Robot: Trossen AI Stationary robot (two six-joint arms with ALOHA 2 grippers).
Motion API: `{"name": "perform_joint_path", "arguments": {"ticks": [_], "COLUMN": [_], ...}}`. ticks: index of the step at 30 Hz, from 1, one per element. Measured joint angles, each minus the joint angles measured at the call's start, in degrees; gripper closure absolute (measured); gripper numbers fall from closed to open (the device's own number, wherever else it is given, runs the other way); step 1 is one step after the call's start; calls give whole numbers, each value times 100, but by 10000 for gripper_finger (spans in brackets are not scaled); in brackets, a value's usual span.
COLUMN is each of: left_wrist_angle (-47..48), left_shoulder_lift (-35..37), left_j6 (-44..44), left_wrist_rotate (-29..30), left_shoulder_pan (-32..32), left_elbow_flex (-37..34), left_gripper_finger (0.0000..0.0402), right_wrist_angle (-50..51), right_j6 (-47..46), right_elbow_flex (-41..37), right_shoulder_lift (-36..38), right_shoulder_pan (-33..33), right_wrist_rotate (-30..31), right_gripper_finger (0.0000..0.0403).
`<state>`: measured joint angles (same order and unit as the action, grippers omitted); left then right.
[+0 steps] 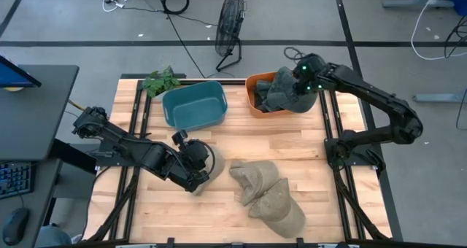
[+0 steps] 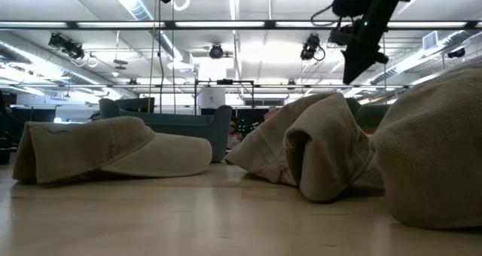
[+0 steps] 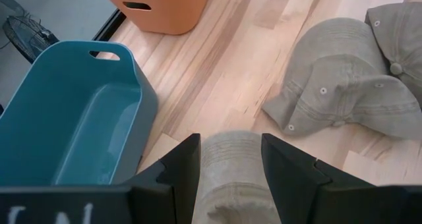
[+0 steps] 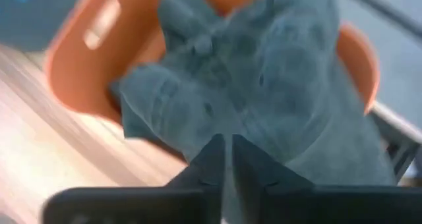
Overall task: Pick & Place hat
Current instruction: Put the black cap into the orange bin
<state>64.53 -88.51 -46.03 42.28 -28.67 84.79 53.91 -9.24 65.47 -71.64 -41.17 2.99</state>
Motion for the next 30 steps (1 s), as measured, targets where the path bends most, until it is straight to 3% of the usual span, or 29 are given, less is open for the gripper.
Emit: {"name": "perform_joint_path", "arguments": {"ticks": [6,13,21,26,30], "left_wrist_angle": [0,0,0,0,2], "left_shoulder_lift": [0,0,0,0,0], "left_j6": [13,14,14,21,23], "left_wrist_rotate": [0,-3,-4,-4,-4], "left_shoulder_pan": [0,0,0,0,0], "left_elbow_flex": [0,0,0,0,0], "left_gripper_finger": [236,236,236,236,236], "right_wrist_angle": [207,74,-345,-293,-381], "right_j6": [-312,-430,-1237,-1420,-1413], "right_elbow_flex": [36,37,39,39,48], "right_shoulder_lift": [-272,-301,-492,-916,-1200], "right_shoulder_pan": [-89,-202,-345,-345,-341], "right_wrist_rotate": [237,436,847,967,1049], "right_gripper_finger": [390,307,202,176,187]}}
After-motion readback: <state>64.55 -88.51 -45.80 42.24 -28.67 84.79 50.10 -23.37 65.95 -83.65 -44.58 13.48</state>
